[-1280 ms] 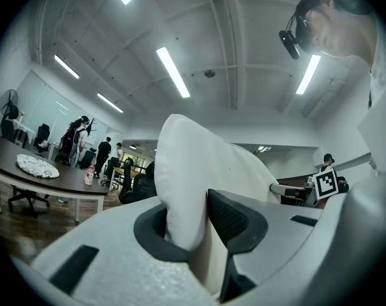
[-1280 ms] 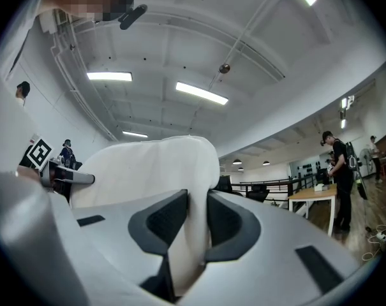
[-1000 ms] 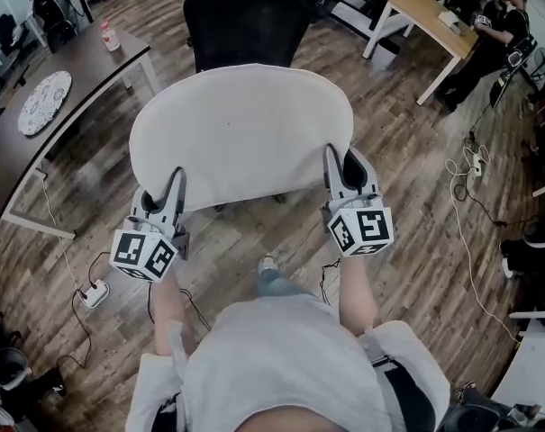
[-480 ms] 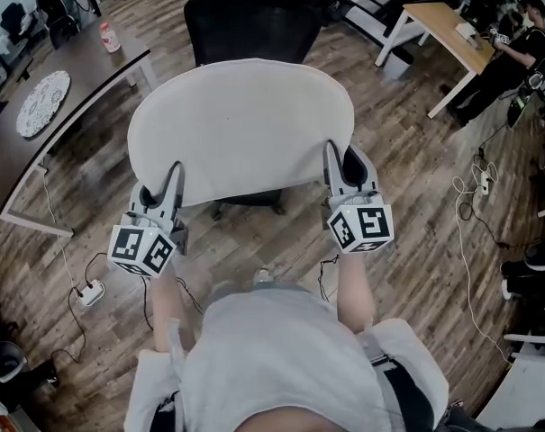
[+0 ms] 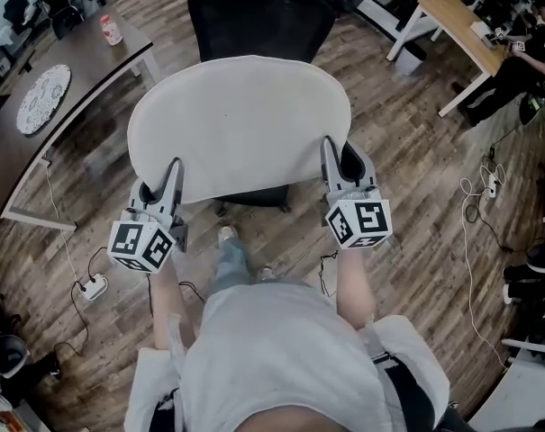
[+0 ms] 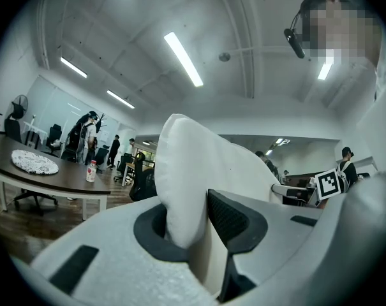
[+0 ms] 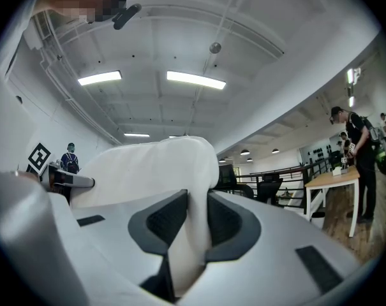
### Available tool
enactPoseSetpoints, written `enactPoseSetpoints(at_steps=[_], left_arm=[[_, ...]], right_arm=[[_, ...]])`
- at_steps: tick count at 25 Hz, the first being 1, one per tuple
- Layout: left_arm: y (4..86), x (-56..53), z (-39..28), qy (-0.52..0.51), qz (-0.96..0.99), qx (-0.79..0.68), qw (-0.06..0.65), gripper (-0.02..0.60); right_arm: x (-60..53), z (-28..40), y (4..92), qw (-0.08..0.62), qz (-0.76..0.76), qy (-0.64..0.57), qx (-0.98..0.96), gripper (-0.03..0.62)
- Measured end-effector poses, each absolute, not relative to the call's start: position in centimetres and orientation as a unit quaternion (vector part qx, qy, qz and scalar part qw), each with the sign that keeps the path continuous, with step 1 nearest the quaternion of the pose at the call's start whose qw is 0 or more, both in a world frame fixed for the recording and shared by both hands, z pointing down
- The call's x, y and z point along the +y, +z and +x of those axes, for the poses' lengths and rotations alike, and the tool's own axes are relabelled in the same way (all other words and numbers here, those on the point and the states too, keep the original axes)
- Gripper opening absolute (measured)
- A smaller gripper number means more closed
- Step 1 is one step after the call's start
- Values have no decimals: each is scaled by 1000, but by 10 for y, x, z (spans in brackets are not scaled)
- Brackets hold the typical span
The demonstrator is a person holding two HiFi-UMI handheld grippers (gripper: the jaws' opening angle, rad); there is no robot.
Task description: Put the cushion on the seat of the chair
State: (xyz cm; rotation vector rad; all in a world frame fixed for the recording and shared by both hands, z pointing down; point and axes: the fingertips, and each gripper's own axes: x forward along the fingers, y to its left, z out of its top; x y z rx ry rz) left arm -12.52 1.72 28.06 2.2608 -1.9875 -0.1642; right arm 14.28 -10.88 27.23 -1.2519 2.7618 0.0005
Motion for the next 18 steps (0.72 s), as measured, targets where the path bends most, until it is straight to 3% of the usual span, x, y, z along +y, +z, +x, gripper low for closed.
enactPoseSetpoints(at_steps=[18], left_arm=[[317,-122,-213,-23,777,-619,113,87]], right_arm=[[-221,66,313,20,-465,-40,884,66]])
